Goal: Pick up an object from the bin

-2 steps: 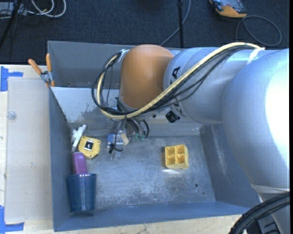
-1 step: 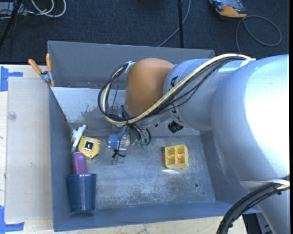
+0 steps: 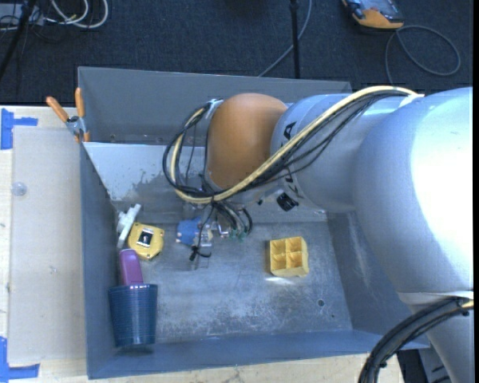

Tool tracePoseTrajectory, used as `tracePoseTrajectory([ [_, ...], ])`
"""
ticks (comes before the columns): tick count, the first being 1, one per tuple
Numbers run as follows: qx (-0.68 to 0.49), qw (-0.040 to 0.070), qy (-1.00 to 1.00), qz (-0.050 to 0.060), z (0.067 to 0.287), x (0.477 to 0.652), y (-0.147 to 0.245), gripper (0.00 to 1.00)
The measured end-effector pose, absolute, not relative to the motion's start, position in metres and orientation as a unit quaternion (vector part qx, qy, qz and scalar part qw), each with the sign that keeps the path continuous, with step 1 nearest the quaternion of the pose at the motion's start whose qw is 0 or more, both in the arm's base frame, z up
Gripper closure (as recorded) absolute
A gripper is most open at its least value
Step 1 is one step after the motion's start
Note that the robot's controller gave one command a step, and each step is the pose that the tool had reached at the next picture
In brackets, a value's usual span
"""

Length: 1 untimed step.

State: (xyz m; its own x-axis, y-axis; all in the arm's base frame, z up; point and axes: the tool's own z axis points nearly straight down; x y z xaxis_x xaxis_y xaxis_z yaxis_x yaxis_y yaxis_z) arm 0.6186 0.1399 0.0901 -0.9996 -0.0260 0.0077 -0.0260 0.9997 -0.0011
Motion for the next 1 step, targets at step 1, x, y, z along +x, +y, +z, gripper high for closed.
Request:
tracePoseTrajectory([
  [1,-0.046,0.002,-0.999,-0.001,0.1009,0.6210,0.1261,0.00],
])
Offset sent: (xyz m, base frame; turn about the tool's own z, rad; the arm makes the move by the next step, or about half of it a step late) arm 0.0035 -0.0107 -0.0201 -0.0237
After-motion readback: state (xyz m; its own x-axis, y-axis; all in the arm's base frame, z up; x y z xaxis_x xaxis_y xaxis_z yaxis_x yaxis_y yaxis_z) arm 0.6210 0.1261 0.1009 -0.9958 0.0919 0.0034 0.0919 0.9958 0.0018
